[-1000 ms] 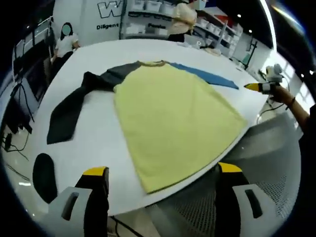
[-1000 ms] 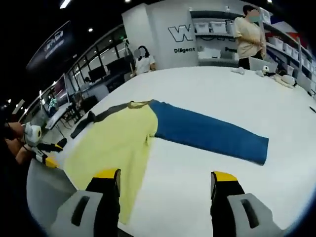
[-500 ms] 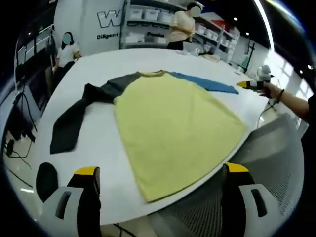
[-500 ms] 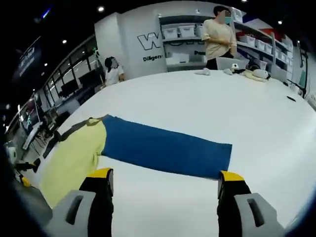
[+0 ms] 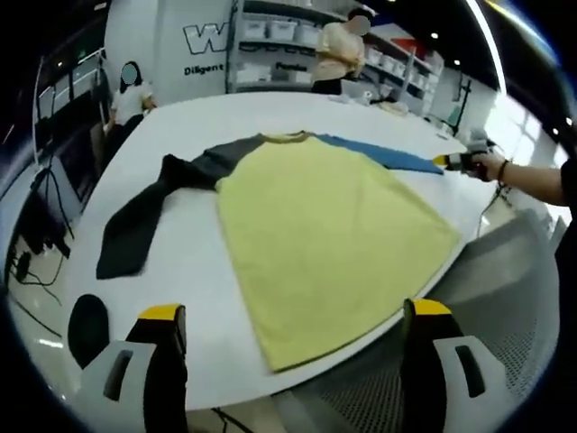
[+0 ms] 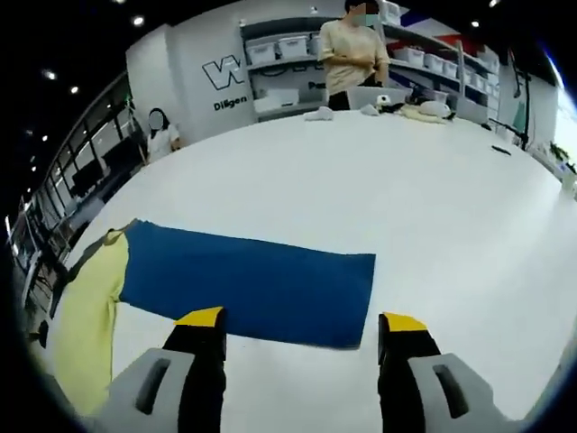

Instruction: Fold the garment on the visible template until the final outline fits inside the template.

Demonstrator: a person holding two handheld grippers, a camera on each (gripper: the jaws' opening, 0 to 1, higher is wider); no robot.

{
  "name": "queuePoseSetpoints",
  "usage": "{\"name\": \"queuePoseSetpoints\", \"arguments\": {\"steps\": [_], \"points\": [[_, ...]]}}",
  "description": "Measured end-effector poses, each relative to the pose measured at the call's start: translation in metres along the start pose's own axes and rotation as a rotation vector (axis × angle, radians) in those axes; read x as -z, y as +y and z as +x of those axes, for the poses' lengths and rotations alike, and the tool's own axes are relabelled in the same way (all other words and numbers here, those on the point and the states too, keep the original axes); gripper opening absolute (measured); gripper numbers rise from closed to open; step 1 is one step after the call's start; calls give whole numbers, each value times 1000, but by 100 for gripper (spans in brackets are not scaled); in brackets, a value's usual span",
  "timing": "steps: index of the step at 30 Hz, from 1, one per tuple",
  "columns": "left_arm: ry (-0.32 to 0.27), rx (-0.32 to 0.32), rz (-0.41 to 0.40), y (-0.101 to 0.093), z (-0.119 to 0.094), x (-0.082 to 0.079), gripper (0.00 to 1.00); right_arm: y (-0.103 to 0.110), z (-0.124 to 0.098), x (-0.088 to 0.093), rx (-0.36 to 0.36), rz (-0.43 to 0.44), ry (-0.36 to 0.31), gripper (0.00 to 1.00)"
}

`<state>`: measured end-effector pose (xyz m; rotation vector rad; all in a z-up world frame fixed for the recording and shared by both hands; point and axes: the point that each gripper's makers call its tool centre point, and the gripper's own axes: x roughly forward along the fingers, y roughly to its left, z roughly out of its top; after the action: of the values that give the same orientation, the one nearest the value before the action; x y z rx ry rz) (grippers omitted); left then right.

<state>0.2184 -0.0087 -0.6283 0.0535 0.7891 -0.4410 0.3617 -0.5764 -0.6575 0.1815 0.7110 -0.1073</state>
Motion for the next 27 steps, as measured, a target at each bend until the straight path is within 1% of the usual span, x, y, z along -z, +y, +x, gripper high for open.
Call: {"name": "queuePoseSetpoints", "arguments": {"steps": [2, 4, 5, 6, 7, 9, 10, 12, 13, 14, 16, 17, 20, 22, 25, 26, 27], "points": [[-6, 2, -3, 0, 0, 0, 94, -4, 2, 0, 21, 0, 11, 54], [-36, -7, -5, 3, 1, -3, 94, -7, 4, 3, 44, -29, 37, 51], [-40, -4, -6, 2, 0, -3, 94, -11, 5, 4, 62, -48, 47, 50], [-43, -6, -10, 3, 0, -4, 94, -11, 6, 4, 66, -49, 48, 49], [-46, -8, -10, 3, 0, -4, 93, -12, 7, 5, 72, -50, 55, 46], [-39, -17, -4, 5, 1, -2, 92, -13, 7, 7, 81, -55, 62, 41], [-37, -29, 4, 7, 1, -1, 92, -14, 7, 8, 90, -58, 68, 37], [-35, -37, 11, 8, 0, -1, 92, -19, 6, 14, 124, -79, 96, 31], [-40, -39, 9, 8, 0, -1, 91, -20, 8, 11, 125, -106, 76, 28], [-49, -40, 7, 8, 0, -2, 91, -20, 9, 10, 125, -62, 70, 27], [-55, -38, -5, 8, 0, -2, 90, -23, 8, 11, 144, -67, 74, 24], [-54, -40, -11, 8, 0, -1, 89, -23, 9, 11, 139, -61, 73, 22], [-44, -37, -14, 7, 2, 2, 89, -26, 10, 9, 150, -64, 68, 9], [-38, -37, -8, 6, 2, 3, 89, -27, 11, 9, 153, -56, 69, 8], [-39, -40, -5, 6, 1, 2, 88, -33, 14, 6, 159, -41, 73, 2], [-38, -38, -1, 6, 1, 2, 88, -34, 15, 5, 152, -24, 77, 1], [-31, -35, 1, 5, 1, 3, 88, -35, 14, 5, 151, 13, 95, 1]]}}
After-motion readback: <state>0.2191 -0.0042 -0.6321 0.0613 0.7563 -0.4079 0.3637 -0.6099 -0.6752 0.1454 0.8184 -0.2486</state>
